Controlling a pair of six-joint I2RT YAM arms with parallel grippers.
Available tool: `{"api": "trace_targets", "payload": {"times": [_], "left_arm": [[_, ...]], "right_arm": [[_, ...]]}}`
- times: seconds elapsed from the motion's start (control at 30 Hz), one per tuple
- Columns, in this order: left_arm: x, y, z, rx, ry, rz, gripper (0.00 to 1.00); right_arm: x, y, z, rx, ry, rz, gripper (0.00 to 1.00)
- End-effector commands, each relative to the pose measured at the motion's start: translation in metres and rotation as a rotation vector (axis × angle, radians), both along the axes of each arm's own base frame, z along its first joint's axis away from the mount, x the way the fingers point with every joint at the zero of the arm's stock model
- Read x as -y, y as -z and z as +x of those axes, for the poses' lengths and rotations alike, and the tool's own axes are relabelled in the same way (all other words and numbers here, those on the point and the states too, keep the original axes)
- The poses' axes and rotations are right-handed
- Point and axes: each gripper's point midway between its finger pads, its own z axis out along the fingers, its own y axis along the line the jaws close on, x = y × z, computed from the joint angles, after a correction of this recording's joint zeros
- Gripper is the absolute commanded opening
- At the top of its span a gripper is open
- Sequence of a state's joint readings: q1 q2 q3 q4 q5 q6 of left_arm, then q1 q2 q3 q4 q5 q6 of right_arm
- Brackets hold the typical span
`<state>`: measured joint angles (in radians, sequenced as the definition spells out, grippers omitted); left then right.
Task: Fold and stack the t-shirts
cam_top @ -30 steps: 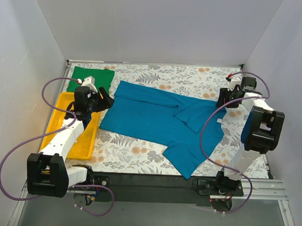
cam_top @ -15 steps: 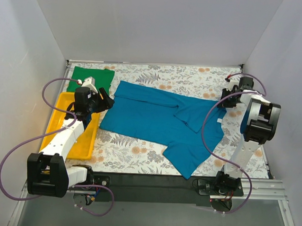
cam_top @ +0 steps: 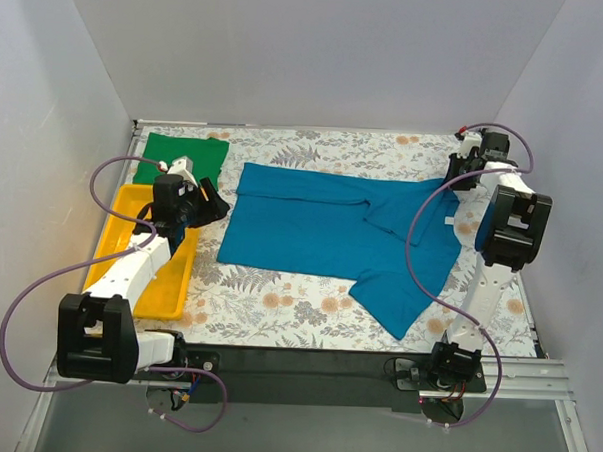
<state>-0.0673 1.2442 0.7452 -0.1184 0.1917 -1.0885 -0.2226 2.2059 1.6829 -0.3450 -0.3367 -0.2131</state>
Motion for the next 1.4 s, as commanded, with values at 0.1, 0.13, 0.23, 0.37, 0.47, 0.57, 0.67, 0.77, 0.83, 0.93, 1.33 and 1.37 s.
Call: {"api": "trace_targets", "payload": {"times": [0.1,0.13,0.23,0.37,0.47,0.57,0.67,0.77,0.83,0.93,1.33,1.37], "left_arm": [[-0.004,0.000,0.004,0.012,-0.002,0.019,0.56],[-0.003,0.001,0.004,0.008,0.002,0.015,0.56],[-0.002,0.001,0.004,0.006,0.008,0.010,0.56],[-0.002,-0.002,0.003,0.015,0.007,0.008,0.56],[-0.001,-0.005,0.002,0.024,0.011,0.005,0.56],[-0.001,-0.005,0.002,0.025,0.010,0.004,0.56],[0.000,-0.005,0.002,0.027,0.013,0.002,0.56],[0.000,-0.005,0.002,0.027,0.013,0.003,0.56],[0.000,-0.006,0.002,0.027,0.014,0.001,0.56],[0.001,-0.006,0.002,0.028,0.018,-0.001,0.56],[0.003,-0.008,0.002,0.032,0.029,-0.010,0.56],[0.003,-0.007,0.001,0.030,0.028,-0.011,0.56]], "right_arm": [[0.002,-0.012,-0.003,0.023,-0.037,0.002,0.04],[0.004,-0.009,-0.005,0.018,-0.036,0.000,0.06],[0.013,-0.008,-0.013,0.009,-0.014,-0.010,0.16],[0.021,-0.017,-0.016,0.022,0.008,-0.009,0.04],[0.022,-0.028,-0.019,0.039,0.008,0.005,0.01],[0.020,-0.036,-0.024,0.049,0.006,0.009,0.01],[0.014,-0.040,-0.028,0.055,-0.004,0.033,0.01],[0.009,-0.045,-0.034,0.056,-0.008,0.056,0.01],[0.007,-0.049,-0.036,0.061,-0.007,0.062,0.01],[0.006,-0.046,-0.042,0.048,0.003,0.065,0.01],[0.025,-0.006,-0.056,-0.050,0.054,-0.029,0.12],[0.028,-0.008,-0.055,-0.043,0.051,-0.049,0.19]]}}
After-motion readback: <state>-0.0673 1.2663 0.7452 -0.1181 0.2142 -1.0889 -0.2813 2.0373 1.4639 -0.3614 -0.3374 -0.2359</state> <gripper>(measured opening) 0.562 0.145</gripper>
